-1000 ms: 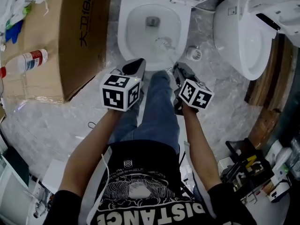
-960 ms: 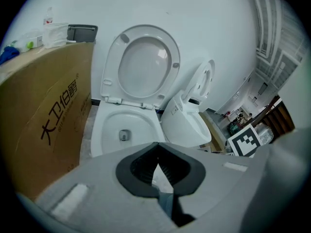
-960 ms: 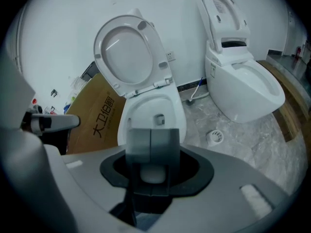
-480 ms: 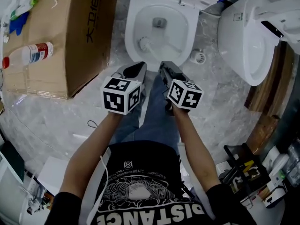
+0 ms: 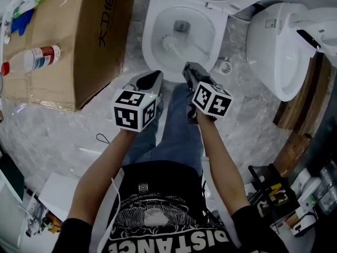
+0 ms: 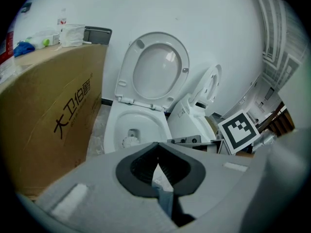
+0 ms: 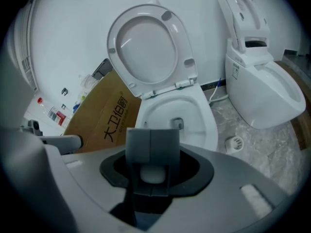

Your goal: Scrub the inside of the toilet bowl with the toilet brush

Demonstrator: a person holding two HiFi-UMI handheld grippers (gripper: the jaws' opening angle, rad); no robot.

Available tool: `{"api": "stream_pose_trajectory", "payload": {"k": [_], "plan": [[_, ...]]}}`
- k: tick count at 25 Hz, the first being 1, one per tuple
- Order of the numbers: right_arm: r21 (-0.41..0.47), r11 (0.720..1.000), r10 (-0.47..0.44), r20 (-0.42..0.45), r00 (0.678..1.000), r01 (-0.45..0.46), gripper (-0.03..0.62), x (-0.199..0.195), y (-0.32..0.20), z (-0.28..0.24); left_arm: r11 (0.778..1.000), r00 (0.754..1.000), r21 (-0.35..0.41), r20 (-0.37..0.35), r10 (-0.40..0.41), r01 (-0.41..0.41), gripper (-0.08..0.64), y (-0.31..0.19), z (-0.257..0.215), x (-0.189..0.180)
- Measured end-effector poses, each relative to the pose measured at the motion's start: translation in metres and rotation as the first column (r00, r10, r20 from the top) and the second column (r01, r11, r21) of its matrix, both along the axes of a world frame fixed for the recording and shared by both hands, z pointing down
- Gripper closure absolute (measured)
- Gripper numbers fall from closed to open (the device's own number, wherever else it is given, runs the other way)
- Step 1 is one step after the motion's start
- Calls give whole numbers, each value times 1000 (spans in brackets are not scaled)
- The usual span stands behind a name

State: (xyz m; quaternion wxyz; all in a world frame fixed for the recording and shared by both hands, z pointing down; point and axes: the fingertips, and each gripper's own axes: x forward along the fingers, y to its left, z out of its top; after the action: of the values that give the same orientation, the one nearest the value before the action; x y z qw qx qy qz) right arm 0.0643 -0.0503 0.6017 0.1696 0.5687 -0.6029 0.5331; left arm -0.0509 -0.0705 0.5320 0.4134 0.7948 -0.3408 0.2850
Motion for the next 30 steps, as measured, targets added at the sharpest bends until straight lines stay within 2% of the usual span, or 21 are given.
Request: {"api": "stream_pose_trajectory", "payload": {"k": [5,10,22,30], "plan": [[-39,999,-24,-9,1000,23,425,6,-1,18,1000,1000,-13,-11,-15,15,561,-6,6,9],[-32,999,-31,-10,999,31,426,8,-19,28,999,1000,-22,-15,-23,23,561,-6,8,14],[-21,995,-101,-39,994,101,425,30,-77,35,994,994,-37,21,-106,107,561,-19,13,12],[-5,994,-106,-64,992,106,426,59,-104,38,993,994,-44,17,-108,109,561,-28,14,28]]}}
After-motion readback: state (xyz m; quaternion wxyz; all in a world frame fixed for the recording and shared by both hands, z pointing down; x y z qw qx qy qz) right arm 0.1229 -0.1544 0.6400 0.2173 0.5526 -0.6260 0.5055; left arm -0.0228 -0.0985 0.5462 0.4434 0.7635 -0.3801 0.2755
